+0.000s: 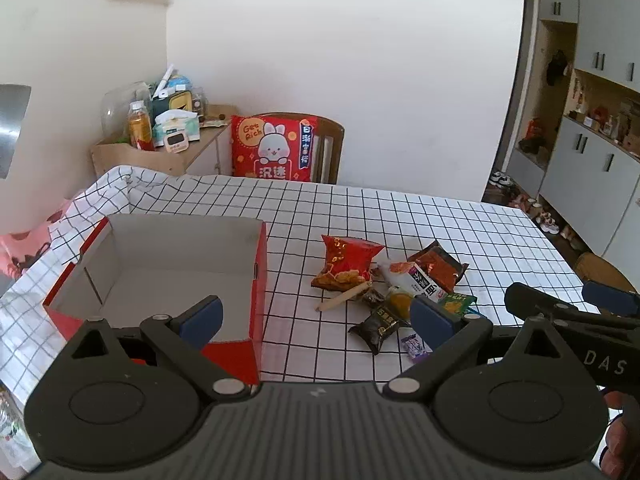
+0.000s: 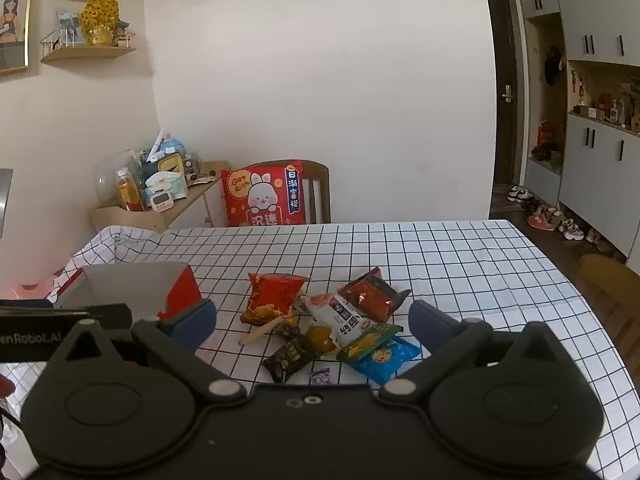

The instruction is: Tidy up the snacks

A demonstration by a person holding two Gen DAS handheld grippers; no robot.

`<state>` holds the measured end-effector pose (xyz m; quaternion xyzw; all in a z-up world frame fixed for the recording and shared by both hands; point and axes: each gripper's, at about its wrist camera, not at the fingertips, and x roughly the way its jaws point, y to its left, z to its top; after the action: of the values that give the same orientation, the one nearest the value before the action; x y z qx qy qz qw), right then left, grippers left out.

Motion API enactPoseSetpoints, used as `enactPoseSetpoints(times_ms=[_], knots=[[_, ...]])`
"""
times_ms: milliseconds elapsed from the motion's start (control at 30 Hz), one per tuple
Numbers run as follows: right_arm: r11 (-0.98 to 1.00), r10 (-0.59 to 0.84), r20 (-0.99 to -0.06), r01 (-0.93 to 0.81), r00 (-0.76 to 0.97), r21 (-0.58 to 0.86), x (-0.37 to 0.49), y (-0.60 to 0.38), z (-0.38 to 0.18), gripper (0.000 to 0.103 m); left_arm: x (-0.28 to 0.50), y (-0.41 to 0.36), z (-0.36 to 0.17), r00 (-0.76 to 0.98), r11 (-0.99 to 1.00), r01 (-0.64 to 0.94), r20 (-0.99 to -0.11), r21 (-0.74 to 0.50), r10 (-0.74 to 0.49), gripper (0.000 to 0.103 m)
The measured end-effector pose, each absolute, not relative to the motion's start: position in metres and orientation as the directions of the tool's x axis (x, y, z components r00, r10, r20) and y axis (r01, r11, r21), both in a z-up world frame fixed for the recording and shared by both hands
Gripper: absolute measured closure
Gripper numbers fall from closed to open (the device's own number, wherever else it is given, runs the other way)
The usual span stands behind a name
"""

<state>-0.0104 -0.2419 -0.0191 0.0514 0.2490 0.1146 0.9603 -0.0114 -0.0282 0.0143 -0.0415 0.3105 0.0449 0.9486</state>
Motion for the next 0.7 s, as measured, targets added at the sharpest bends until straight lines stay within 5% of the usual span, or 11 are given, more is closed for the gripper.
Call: enactPoseSetpoints(times_ms=[700], knots=[[0.95,0.313,-0.481,-0.26,0.819,0.174,-0.008,-0.264,-0.019,0.0,-0.015,-0.048,0.01,0.757,0.984,-0.164,-0.648,-0.063,0.084,0.002]])
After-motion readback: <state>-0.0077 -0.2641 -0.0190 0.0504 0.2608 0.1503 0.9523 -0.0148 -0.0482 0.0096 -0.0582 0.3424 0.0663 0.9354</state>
